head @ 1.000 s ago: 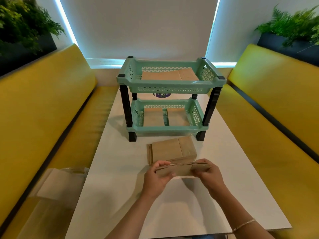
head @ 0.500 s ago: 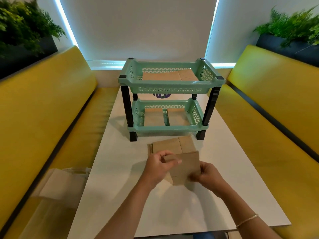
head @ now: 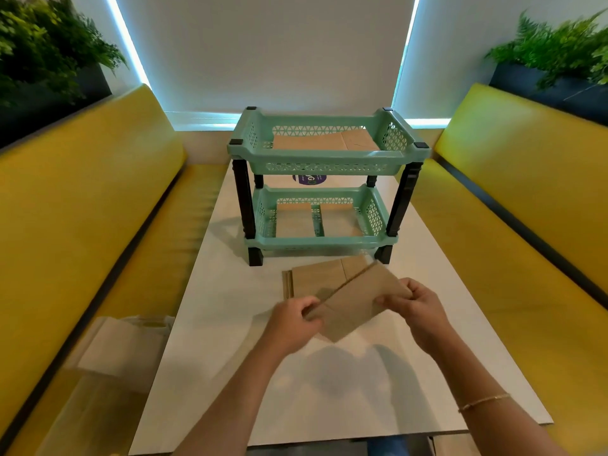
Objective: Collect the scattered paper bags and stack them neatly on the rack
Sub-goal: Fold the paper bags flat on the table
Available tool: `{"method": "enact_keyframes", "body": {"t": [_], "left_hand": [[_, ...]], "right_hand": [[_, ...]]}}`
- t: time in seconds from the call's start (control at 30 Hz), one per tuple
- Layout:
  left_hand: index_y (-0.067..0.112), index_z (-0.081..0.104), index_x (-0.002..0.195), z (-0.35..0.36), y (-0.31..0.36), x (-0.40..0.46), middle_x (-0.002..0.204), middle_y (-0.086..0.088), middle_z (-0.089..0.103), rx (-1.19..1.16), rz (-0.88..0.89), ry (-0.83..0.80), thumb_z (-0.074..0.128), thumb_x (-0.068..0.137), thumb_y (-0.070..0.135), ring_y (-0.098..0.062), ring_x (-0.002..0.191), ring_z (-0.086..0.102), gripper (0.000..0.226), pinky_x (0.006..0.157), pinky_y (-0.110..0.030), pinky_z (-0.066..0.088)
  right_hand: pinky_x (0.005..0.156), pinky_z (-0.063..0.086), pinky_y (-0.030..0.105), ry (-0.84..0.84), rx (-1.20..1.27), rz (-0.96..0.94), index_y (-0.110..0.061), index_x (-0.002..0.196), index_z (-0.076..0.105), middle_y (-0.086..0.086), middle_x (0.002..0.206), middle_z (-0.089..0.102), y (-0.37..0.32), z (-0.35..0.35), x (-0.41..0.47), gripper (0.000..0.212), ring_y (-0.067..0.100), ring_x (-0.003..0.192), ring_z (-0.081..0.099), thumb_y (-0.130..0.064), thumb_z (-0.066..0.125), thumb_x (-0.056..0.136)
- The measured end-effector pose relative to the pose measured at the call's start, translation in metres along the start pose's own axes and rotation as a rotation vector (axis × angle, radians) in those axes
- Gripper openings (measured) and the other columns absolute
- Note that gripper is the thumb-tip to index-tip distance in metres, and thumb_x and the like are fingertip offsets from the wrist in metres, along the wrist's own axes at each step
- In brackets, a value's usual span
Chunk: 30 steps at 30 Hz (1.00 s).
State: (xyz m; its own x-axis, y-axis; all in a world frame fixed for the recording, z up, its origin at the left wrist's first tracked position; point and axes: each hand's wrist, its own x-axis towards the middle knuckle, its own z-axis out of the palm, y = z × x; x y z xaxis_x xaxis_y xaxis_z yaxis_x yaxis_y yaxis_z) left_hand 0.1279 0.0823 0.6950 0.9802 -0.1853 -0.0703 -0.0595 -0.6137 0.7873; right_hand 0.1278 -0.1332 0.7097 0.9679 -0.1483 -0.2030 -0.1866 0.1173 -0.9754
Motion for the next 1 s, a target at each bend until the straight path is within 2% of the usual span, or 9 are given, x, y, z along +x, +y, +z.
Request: {"method": "enact_keyframes", "body": {"t": [0.17,0.33,0.43,0.6,0.67,0.73,0.8,0.9,1.0], "left_hand": [[0.027,0.062,0.081,-0.013,-0.001,-0.004,0.070,0.010,0.059,-0.384,-0.076,0.102,0.071,0.081,0.015,-0.006,0.064,0.051,0.015,0.060,-0.017,0.041],[0.031,0.057,0.090,0.023,-0.012,-0.010,0.095,0.008,0.062,-0.489,-0.154,0.125,0.070,0.081,0.010,-0.012,0.088,0.058,0.026,0.070,-0.016,0.045],[0.029,0.054,0.101,0.031,-0.012,-0.011,0.101,0.013,0.057,-0.501,-0.189,0.129,0.069,0.082,0.011,-0.001,0.088,0.055,0.030,0.070,-0.008,0.043],[0.033,0.059,0.091,0.011,-0.009,-0.008,0.097,0.013,0.062,-0.331,-0.057,0.127,0.068,0.082,0.011,-0.002,0.080,0.055,0.026,0.068,-0.005,0.042],[0.036,0.062,0.094,-0.001,-0.005,-0.004,0.097,0.015,0.059,-0.169,0.011,0.020,0.064,0.084,0.012,-0.001,0.088,0.056,0.026,0.068,-0.002,0.042],[0.034,0.066,0.103,-0.012,0.002,0.002,0.102,0.011,0.060,-0.021,0.034,-0.093,0.059,0.086,0.014,-0.004,0.097,0.057,0.027,0.077,-0.011,0.046],[0.026,0.067,0.108,-0.020,0.006,0.010,0.101,0.007,0.060,0.037,0.013,-0.106,0.058,0.086,0.014,-0.005,0.095,0.056,0.027,0.081,-0.015,0.044],[0.022,0.067,0.100,-0.028,0.010,0.024,0.094,0.004,0.062,-0.128,-0.099,-0.046,0.063,0.082,0.007,-0.010,0.089,0.057,0.024,0.078,-0.019,0.046],[0.021,0.065,0.088,-0.031,0.015,0.040,0.099,-0.006,0.067,-0.471,-0.268,-0.011,0.066,0.080,0.002,-0.021,0.093,0.061,0.021,0.077,-0.032,0.050]], "right_hand": [[0.060,0.056,0.022,-0.020,-0.104,0.023,0.003,0.074,0.060,0.009,0.068,0.066,0.017,-0.008,-0.004,0.019,0.023,0.068,0.061,0.021,0.064,0.070],[0.063,0.051,0.025,0.004,-0.268,0.052,-0.010,0.081,0.066,0.008,0.081,0.067,0.052,0.006,-0.007,0.027,0.023,0.077,0.062,0.015,0.059,0.078],[0.065,0.050,0.023,0.030,-0.276,0.046,-0.018,0.085,0.066,0.006,0.086,0.068,0.056,0.010,-0.006,0.033,0.020,0.081,0.064,0.014,0.058,0.079],[0.071,0.050,0.027,-0.067,-0.390,0.081,-0.014,0.084,0.067,0.009,0.087,0.068,0.050,0.003,-0.004,0.028,0.028,0.088,0.063,0.012,0.056,0.082],[0.071,0.050,0.024,-0.109,-0.431,0.089,-0.013,0.086,0.067,0.008,0.089,0.067,0.041,0.003,-0.003,0.025,0.024,0.088,0.062,0.010,0.059,0.082],[0.072,0.052,0.025,-0.139,-0.425,0.095,-0.011,0.087,0.067,0.010,0.091,0.068,0.026,0.005,-0.001,0.022,0.023,0.087,0.063,0.009,0.061,0.081],[0.077,0.055,0.032,-0.147,-0.385,0.104,-0.009,0.089,0.067,0.013,0.095,0.069,0.010,0.007,0.005,0.019,0.027,0.089,0.065,0.007,0.065,0.078],[0.086,0.053,0.043,-0.096,-0.225,0.125,-0.003,0.096,0.065,0.017,0.101,0.067,-0.011,0.011,0.017,0.024,0.033,0.094,0.062,0.002,0.072,0.074],[0.075,0.052,0.039,-0.096,-0.058,0.139,0.003,0.108,0.060,0.019,0.096,0.064,-0.024,0.020,0.029,0.032,0.031,0.084,0.059,0.003,0.068,0.077]]}}
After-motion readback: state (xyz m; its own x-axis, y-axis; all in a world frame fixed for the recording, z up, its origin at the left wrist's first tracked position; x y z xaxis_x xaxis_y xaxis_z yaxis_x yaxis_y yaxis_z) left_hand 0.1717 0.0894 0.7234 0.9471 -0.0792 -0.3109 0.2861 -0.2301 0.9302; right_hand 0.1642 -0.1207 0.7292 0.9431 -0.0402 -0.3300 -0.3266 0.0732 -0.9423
